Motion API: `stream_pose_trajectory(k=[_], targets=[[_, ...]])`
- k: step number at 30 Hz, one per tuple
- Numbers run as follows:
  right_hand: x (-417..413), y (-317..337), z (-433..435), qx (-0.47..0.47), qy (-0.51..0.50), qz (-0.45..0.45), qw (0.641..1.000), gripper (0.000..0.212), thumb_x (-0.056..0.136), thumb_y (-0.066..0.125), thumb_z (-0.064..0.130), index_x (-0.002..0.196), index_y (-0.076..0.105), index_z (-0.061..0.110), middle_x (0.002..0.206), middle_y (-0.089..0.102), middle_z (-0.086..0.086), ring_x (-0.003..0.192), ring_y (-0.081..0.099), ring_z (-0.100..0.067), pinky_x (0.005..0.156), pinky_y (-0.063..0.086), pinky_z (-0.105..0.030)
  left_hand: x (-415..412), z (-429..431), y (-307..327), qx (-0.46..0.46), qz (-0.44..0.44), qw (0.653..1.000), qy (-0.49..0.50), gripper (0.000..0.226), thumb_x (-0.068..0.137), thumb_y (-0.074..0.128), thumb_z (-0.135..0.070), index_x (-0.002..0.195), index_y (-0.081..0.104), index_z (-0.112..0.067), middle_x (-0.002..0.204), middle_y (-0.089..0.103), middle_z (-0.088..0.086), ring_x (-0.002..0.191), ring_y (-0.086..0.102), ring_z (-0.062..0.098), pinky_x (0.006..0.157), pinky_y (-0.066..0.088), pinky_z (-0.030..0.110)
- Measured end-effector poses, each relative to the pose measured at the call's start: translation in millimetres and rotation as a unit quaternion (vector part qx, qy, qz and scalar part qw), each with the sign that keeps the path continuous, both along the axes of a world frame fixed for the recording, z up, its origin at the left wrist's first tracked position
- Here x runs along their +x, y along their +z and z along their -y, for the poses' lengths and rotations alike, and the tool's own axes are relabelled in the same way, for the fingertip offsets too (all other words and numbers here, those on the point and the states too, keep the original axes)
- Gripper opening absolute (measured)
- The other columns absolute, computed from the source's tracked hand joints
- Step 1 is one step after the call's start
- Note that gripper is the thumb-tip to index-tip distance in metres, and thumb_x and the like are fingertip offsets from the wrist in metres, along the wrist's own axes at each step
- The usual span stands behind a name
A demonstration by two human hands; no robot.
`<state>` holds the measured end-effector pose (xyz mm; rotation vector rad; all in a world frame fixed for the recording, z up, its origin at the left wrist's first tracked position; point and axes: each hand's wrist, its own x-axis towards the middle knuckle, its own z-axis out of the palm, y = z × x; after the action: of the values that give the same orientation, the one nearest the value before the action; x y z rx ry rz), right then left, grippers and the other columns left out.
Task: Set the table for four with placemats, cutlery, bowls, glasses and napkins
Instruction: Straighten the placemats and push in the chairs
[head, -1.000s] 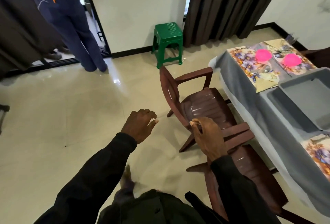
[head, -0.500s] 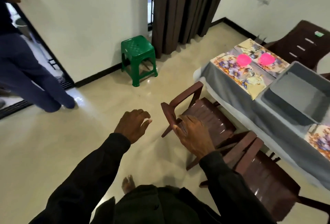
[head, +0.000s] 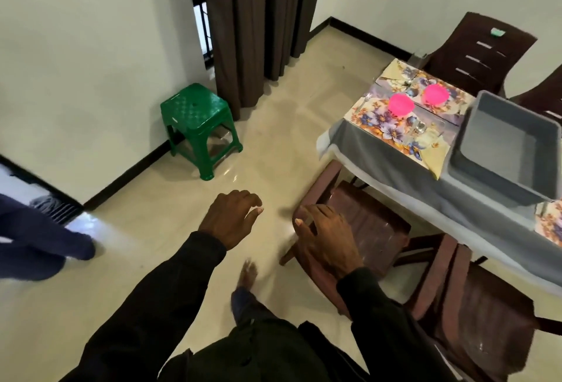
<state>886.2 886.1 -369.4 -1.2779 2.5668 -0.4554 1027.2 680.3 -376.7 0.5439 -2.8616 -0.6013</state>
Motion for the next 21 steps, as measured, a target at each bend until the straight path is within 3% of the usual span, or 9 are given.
stream_pose_trajectory(k=[4,12,21], targets=[[-40,-16,44,-0.062,-0.056,0.004,0.996,0.031,0.103,0.051,0.039,0.116,0.066,0.015,0.112,0.070,-0.005,0.101,0.064,-0.024,0.084,0.056,-0.046,-46,56,1,0.013,0.011,0.999,-0.027,0.016,0.101,0.057,-0.028,0.104,0.069,-0.019,0.098,0.071,-0.001,0.090,0.065,0.027,0.078,0.050,0.045],[-108,-21,100,-0.098,-0.154,0.028,0.983,0.030,0.104,0.051,0.034,0.127,0.063,0.019,0.123,0.068,-0.002,0.111,0.063,-0.018,0.095,0.054,-0.042,-149,145,2,0.012,0.036,0.994,-0.102,0.011,0.101,0.060,-0.024,0.105,0.068,-0.019,0.099,0.071,-0.002,0.092,0.066,0.024,0.081,0.052,0.048],[-125,-25,102,-0.104,-0.280,0.016,0.954,0.019,0.105,0.051,0.030,0.113,0.065,0.019,0.111,0.067,0.000,0.101,0.061,-0.017,0.087,0.053,-0.039,-246,163,-10,0.016,0.051,0.967,-0.248,0.021,0.098,0.050,-0.029,0.102,0.068,-0.020,0.098,0.070,-0.004,0.092,0.066,0.025,0.079,0.047,0.042]])
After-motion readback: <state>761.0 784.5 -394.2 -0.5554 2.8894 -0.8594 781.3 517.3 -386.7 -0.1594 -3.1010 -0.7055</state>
